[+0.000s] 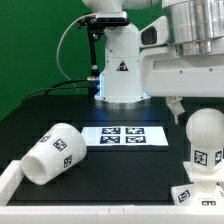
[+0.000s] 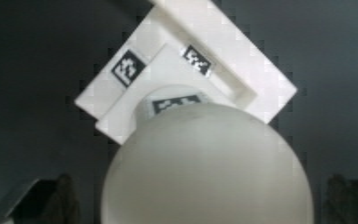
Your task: Assemble lamp
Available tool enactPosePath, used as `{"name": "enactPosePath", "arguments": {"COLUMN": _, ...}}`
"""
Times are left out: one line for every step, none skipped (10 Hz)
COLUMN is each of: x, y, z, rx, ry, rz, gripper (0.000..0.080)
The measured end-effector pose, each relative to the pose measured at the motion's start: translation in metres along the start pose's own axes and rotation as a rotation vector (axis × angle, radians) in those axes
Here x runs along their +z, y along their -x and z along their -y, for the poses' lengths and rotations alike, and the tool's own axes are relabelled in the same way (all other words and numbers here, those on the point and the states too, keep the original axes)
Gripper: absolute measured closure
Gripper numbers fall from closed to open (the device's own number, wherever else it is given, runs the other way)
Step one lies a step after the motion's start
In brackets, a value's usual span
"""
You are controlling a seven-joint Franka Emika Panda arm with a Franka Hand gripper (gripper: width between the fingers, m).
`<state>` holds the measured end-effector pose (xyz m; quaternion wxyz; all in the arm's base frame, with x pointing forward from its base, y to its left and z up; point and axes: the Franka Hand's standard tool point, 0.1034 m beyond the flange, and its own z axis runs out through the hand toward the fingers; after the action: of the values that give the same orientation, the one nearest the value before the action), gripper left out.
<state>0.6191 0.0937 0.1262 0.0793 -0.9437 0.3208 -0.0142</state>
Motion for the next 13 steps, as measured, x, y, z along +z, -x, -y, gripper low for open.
{"name": "enactPosePath", "arguments": {"x": 0.0, "y": -0.001, "z": 0.0, "rx": -0.007, "ry": -0.002, "rz": -0.003, "gripper": 0.01}}
{"name": "enactPosePath", "arguments": {"x": 0.0, "y": -0.001, "z": 0.0, "rx": -0.069, "ry": 0.0, "rz": -0.004, "gripper": 0.01}}
{"name": "enactPosePath", "arguments": {"x": 0.0, "y": -0.001, "z": 0.0, "rx": -0.118, "ry": 0.0, "rz": -0.004, "gripper": 0.01}}
{"name": "enactPosePath", "arguments": {"x": 0.001, "y": -0.002, "z": -0.001, "rx": -0.235, "ry": 0.019, "rz": -0.011, "gripper": 0.01}}
{"name": "enactPosePath", "arguments": {"x": 0.004, "y": -0.004, "z": 0.0, "rx": -0.406, "ry": 0.056, "rz": -0.023, "gripper": 0.01}}
{"name": "enactPosePath", "arguments": {"x": 0.006, "y": -0.007, "z": -0.001, "rx": -0.536, "ry": 0.074, "rz": -0.027, "gripper": 0.01}}
{"name": "enactPosePath", "arguments": {"x": 0.009, "y": -0.008, "z": -0.002, "rx": -0.602, "ry": 0.082, "rz": -0.027, "gripper": 0.01}}
{"name": "enactPosePath", "arguments": {"x": 0.011, "y": -0.008, "z": -0.002, "rx": -0.611, "ry": 0.085, "rz": -0.026, "gripper": 0.01}}
{"name": "enactPosePath", "arguments": {"x": 0.011, "y": -0.008, "z": -0.002, "rx": -0.594, "ry": 0.085, "rz": -0.027, "gripper": 0.0147}}
{"name": "enactPosePath", "arguments": {"x": 0.011, "y": -0.008, "z": -0.002, "rx": -0.583, "ry": 0.085, "rz": -0.027, "gripper": 0.0147}}
{"name": "enactPosePath", "arguments": {"x": 0.011, "y": -0.008, "z": -0.002, "rx": -0.582, "ry": 0.085, "rz": -0.027, "gripper": 0.0225}}
{"name": "enactPosePath", "arguments": {"x": 0.011, "y": -0.008, "z": -0.002, "rx": -0.524, "ry": 0.082, "rz": -0.028, "gripper": 0.0225}}
{"name": "enactPosePath", "arguments": {"x": 0.011, "y": -0.008, "z": -0.002, "rx": -0.433, "ry": 0.08, "rz": -0.032, "gripper": 0.0225}}
